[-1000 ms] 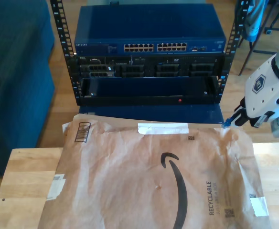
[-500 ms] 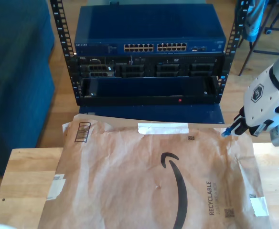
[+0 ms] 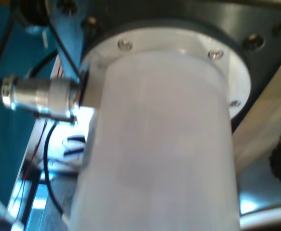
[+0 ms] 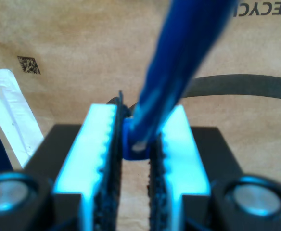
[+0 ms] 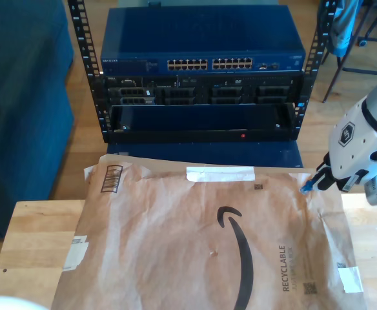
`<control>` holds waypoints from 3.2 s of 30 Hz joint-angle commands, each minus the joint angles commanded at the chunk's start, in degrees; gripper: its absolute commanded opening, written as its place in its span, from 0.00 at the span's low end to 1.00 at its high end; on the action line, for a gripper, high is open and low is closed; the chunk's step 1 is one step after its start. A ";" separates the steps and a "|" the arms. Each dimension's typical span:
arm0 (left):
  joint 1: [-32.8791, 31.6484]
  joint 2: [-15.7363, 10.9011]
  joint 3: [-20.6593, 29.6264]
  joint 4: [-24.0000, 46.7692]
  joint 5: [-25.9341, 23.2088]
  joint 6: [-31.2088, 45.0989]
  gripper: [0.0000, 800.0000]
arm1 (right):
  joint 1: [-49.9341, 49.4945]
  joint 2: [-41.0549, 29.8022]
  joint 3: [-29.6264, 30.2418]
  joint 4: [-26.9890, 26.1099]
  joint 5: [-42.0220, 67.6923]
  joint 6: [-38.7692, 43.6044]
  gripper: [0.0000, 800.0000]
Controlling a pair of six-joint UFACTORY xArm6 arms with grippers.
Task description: Grab the cable and plug it in
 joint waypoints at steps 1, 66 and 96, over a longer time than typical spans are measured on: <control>1.93 0.00 1.93 0.00 -2.73 0.88 1.00 | -0.09 0.09 -0.18 0.00 -0.18 -0.09 0.00; 4.22 0.44 9.23 -0.26 -17.23 1.41 1.00 | 5.27 2.46 9.49 0.35 -29.54 -16.70 0.00; 4.22 0.44 9.23 -0.26 -17.23 1.41 1.00 | 9.67 -0.62 9.58 0.70 -34.73 -17.76 0.00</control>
